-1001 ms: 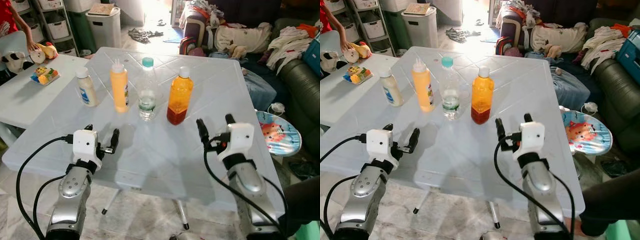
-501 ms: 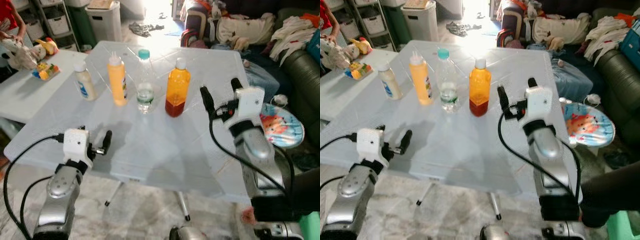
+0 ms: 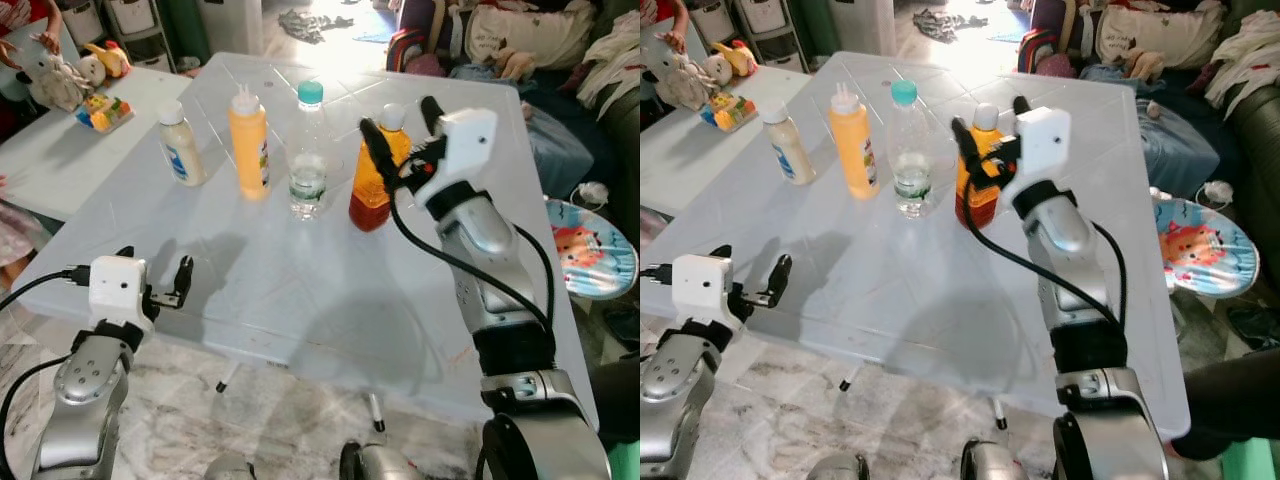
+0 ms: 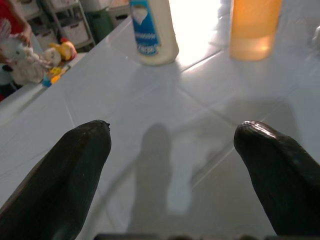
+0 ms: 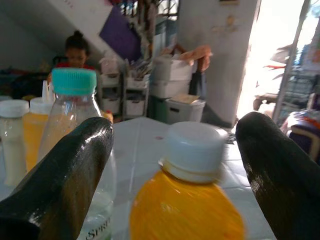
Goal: Restocking fridge
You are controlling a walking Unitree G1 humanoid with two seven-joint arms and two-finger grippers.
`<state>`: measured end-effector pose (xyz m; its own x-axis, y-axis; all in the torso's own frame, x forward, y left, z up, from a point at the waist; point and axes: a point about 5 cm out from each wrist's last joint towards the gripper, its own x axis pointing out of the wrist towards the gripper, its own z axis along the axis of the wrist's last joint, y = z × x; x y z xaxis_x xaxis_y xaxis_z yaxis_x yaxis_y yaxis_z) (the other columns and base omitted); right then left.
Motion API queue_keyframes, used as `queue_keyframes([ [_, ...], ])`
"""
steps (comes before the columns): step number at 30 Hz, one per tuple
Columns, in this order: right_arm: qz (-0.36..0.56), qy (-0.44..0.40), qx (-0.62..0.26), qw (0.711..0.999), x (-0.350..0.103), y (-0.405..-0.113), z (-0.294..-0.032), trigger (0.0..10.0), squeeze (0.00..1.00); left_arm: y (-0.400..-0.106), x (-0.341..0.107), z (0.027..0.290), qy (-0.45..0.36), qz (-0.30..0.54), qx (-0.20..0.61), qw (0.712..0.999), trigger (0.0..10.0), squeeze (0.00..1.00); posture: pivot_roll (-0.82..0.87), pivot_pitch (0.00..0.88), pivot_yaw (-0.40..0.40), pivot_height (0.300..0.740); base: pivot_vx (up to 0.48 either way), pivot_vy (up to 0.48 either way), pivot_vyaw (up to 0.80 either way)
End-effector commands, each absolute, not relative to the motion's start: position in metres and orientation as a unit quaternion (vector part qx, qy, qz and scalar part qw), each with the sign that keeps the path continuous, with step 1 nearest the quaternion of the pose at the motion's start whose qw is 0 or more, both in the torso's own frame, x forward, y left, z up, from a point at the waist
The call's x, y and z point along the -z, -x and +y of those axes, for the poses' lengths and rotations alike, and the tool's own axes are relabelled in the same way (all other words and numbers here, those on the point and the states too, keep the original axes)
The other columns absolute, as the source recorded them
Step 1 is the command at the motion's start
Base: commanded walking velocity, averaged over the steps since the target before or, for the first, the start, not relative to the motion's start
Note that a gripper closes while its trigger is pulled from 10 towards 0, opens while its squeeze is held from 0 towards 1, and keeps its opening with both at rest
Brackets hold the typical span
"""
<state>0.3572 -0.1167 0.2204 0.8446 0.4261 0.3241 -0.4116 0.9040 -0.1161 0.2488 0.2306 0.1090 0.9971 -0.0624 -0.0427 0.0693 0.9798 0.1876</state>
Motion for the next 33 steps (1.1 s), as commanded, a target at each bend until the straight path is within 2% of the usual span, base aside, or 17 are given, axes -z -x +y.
queue_keyframes([
  [1, -0.176, 0.031, -0.227, 0.957, -0.224, -0.362, -0.112, 10.0, 0.00, -0.245, -0.113, 0.237, -0.106, 0.021, 0.026, 0.994, 10.0, 0.00, 0.15, 0.166, -0.015, 0.740, 0.000, 0.000, 0.00],
  [3, -0.170, 0.035, -0.234, 0.957, -0.224, -0.365, -0.110, 10.0, 0.00, -0.244, -0.113, 0.236, -0.106, 0.022, 0.026, 0.994, 10.0, 0.00, 0.16, 0.165, -0.016, 0.740, 0.000, 0.000, 0.00],
  [4, -0.167, 0.040, -0.236, 0.957, -0.224, -0.366, -0.110, 4.6, 0.00, -0.244, -0.113, 0.236, -0.107, 0.022, 0.026, 0.994, 10.0, 0.00, 0.16, 0.164, -0.017, 0.740, 0.000, 0.000, 0.00],
  [5, -0.164, 0.043, -0.237, 0.957, -0.224, -0.367, -0.109, 0.0, 0.00, -0.244, -0.113, 0.234, -0.107, 0.023, 0.028, 0.994, 10.0, 0.00, 0.16, 0.162, -0.018, 0.740, 0.000, 0.000, 0.00],
  [30, -0.146, 0.093, -0.212, 0.962, -0.218, -0.362, -0.114, 0.0, 0.00, -0.243, -0.109, 0.227, -0.107, 0.032, 0.042, 0.993, 10.0, 0.00, 0.14, 0.154, -0.021, 0.740, 0.000, 0.000, 0.00],
  [33, -0.122, 0.137, -0.203, 0.962, -0.210, -0.352, -0.121, 0.0, 0.00, -0.243, -0.104, 0.222, -0.104, 0.040, 0.049, 0.993, 10.0, 0.00, 0.11, 0.150, -0.028, 0.740, 0.000, 0.000, 0.00],
])
